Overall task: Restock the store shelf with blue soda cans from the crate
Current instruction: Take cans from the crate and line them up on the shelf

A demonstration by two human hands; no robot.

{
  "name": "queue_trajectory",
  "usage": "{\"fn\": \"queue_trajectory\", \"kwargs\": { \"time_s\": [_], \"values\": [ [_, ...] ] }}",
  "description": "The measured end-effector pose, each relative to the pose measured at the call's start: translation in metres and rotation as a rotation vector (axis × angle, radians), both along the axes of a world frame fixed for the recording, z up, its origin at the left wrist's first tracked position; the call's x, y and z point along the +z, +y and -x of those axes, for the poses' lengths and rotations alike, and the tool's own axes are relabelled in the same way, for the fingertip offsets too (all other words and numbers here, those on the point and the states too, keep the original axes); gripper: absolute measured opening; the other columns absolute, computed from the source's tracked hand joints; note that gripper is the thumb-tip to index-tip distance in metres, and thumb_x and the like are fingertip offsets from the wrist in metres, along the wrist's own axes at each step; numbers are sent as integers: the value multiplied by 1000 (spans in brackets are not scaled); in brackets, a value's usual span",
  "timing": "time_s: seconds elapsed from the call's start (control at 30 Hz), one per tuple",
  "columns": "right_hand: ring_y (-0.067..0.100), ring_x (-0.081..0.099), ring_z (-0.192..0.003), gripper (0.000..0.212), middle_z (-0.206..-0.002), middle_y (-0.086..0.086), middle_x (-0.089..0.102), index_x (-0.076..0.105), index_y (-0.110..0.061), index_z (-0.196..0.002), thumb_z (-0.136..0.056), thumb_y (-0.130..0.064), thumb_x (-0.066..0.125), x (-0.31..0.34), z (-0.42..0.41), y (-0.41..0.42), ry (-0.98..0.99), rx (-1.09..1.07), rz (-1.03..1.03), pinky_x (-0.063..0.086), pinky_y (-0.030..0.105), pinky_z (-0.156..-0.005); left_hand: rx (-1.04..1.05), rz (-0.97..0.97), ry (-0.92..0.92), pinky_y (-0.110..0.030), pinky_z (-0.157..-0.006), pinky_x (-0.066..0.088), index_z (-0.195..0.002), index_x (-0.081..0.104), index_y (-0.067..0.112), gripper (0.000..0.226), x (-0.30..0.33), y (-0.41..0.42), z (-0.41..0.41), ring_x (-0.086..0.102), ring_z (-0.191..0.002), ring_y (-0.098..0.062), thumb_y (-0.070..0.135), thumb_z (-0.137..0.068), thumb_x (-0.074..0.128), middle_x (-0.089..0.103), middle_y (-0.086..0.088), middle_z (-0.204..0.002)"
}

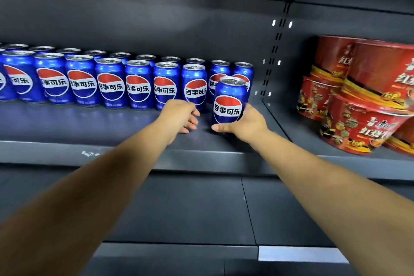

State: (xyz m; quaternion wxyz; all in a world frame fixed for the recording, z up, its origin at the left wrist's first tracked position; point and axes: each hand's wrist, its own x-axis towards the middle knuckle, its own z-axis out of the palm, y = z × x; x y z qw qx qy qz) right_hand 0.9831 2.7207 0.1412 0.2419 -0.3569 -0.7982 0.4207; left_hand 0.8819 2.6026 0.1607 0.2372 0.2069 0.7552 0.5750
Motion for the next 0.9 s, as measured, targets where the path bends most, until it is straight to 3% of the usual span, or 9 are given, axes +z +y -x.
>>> {"fn": "queue_trajectory", "kwargs": {
  "time_s": [0.13,0.2,0.47,0.67,0.9],
  "values": [
    [26,45,-126,78,-123,-3,59,42,-21,-125,-63,-48,82,8,9,13,-136,-98,-26,-1,63,-111,12,60,49,-22,-49,35,-71,56,11,22,-4,17,9,53,-52,-17,10,-89,43,56,-7,-62],
    [26,46,-126,79,-122,-2,59,39,-20,-127,-66,-51,79,10,15,16,-198,-118,-31,-7,62,-109,33,80,37,-22,-48,33,-73,56,10,21,-6,24,13,53,-52,-16,11,-89,43,57,-6,-61],
    [27,44,-128,93,-128,3,55,26,-16,-140,-70,-55,74,11,35,33,-334,-112,-72,-3,62,-110,-5,93,-24,-19,-44,41,-78,60,8,17,-6,38,34,57,-51,-16,12,-90,48,59,-9,-67],
    [27,36,-135,90,-137,6,49,29,-17,-138,-71,-64,66,-7,47,40,-382,-102,-200,-3,64,-109,-5,-94,25,-14,-33,34,-79,58,2,18,-23,30,44,53,-34,-10,4,-91,45,53,-12,-62],
    [25,8,-146,99,-152,5,32,4,-21,-150,-78,-75,45,-17,50,40,-429,-44,-306,-4,67,-107,96,-135,29,-15,-32,35,-72,53,5,25,-26,34,45,53,-35,-10,5,-93,39,52,-11,-65]
  ]
}}
